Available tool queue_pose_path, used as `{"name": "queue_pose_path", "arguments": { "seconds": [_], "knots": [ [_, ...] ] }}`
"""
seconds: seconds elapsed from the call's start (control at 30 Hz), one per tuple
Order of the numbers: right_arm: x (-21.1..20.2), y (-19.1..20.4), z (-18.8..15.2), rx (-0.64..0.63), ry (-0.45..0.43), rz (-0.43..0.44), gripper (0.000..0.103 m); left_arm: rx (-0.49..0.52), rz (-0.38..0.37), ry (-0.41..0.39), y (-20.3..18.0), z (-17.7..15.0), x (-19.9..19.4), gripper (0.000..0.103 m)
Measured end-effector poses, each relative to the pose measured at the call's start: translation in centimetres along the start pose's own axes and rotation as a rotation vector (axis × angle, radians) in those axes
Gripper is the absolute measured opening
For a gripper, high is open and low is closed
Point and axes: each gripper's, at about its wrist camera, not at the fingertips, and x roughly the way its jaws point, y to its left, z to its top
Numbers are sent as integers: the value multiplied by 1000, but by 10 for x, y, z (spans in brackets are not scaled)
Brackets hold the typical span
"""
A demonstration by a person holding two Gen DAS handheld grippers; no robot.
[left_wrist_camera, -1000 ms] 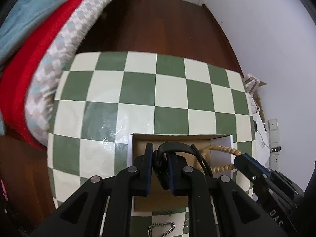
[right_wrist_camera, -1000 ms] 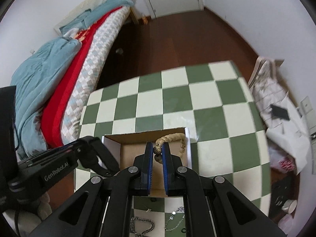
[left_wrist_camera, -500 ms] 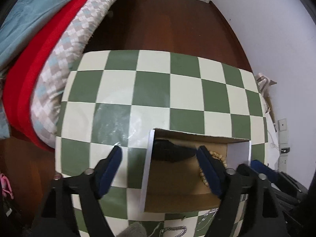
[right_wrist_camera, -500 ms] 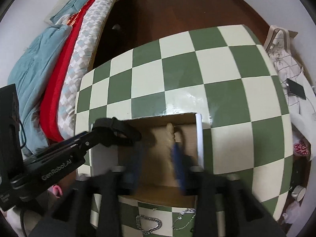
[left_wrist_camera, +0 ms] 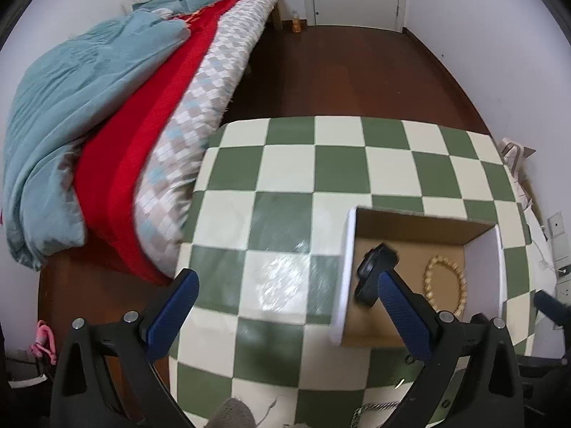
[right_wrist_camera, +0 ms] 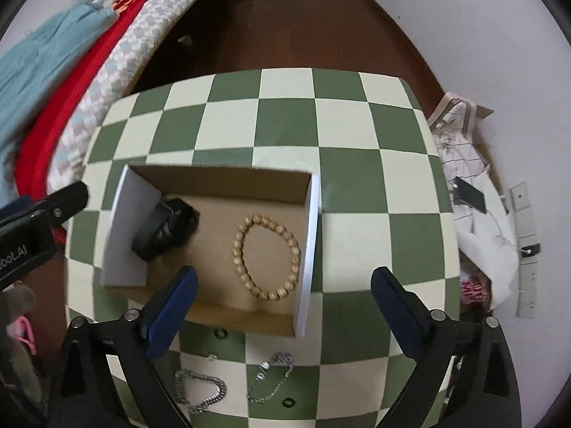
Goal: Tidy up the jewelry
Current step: 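Lift both open tools out of the box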
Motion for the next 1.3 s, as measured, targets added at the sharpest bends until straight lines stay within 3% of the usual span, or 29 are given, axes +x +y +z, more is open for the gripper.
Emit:
{"name": "queue_pose_path", "arguments": {
  "seconds": [0.43, 0.97, 1.17, 1.3],
  "knots": [
    [-43, 6, -41, 20, -95, -58, 102, 18, 69, -114, 7, -41, -57, 102],
    [-138, -7, -95, 60, -259, -61, 102, -22, 33, -251, 15, -79, -139, 102],
    [-145, -23, -122, 133, -249, 10, 102, 4, 117, -224, 13, -101, -116, 102],
    [-98, -43, -142, 194, -147, 26, 102, 68, 195, -143, 1, -122, -70, 102]
  ]
}}
